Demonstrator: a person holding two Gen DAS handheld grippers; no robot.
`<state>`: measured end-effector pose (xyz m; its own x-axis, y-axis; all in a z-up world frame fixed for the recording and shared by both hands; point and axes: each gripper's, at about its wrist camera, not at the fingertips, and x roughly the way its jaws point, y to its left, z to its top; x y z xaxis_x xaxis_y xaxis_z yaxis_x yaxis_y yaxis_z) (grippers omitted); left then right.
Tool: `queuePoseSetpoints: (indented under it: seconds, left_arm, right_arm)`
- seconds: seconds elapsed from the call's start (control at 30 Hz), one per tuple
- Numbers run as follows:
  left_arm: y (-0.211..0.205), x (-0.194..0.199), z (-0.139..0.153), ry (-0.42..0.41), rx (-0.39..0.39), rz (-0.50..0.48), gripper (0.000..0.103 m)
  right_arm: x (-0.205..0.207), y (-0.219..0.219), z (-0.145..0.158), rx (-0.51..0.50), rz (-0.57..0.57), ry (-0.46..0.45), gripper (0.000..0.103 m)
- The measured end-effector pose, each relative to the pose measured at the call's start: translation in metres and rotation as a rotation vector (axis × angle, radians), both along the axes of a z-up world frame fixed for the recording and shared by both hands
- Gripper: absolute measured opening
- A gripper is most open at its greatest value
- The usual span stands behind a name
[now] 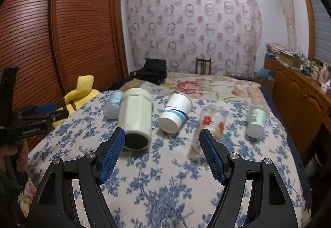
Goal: Flip cup upright
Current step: 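Move the left tool forward and close it around the clear plastic cup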
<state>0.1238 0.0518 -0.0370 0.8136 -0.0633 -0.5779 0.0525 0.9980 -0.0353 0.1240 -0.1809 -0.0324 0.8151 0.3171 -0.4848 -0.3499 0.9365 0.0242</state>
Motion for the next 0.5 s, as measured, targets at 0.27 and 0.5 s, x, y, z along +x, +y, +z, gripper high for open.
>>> queuePoseSetpoints:
  seconds: [0.27, 0.5]
  left_arm:
    - [0.013, 0.065, -0.008, 0.090, -0.041, 0.006, 0.063]
    - [0.012, 0.119, -0.020, 0.158, -0.071, 0.004, 0.063]
  right_arm:
    - [0.039, 0.011, -0.007, -0.034, 0.022, 0.041, 0.076]
    - [0.062, 0.015, -0.006, -0.045, 0.044, 0.062, 0.076]
